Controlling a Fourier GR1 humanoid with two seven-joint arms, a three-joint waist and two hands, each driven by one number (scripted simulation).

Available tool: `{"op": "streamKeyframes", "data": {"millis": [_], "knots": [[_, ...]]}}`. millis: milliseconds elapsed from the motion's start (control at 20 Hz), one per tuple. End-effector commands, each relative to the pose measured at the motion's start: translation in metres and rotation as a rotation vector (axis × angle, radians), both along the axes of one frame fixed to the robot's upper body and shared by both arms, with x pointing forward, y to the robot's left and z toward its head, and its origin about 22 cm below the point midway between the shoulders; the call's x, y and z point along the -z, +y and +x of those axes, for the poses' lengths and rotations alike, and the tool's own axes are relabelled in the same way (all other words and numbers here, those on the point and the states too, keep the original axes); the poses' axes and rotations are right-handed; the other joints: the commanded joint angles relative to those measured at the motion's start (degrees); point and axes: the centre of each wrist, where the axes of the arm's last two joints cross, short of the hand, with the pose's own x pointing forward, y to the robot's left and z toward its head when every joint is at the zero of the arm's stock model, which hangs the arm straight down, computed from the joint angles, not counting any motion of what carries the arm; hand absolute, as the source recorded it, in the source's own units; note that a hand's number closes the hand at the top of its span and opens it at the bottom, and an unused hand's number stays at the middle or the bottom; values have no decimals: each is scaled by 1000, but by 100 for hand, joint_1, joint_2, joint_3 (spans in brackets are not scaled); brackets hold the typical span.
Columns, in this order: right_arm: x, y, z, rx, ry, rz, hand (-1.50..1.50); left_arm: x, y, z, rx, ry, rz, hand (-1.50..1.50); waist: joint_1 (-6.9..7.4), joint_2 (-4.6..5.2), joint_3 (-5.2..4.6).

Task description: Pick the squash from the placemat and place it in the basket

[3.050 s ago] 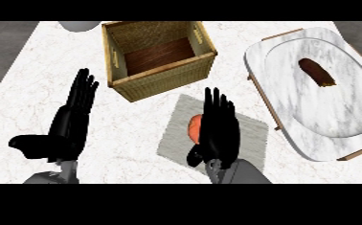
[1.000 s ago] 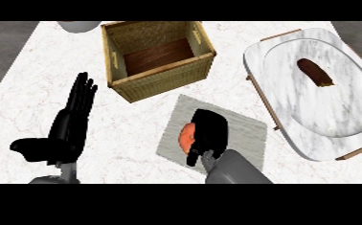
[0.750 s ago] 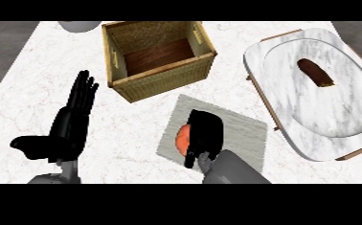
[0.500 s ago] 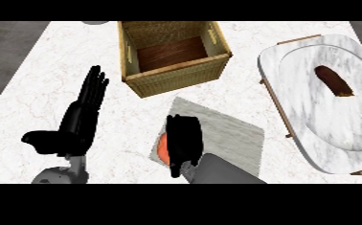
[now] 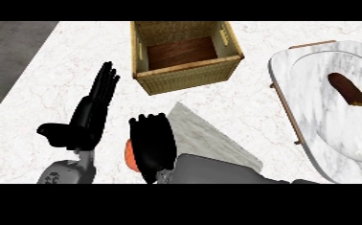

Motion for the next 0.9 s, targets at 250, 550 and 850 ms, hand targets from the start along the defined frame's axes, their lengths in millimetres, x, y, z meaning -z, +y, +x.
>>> {"op": "streamKeyframes", "data": {"millis": [250, 550, 850], "knots": [[-80, 18, -20, -64, -105, 471, 150, 8, 14, 1, -37, 13, 5, 0, -175, -80, -8], [-140, 27, -42, -93, -142, 621, 150, 13, 7, 2, -56, 31, 6, 0, -383, -145, -18], [-169, 35, -49, -37, -102, 654, 150, 5, 23, -1, -91, 22, 0, 0, -523, -181, -17]]}}
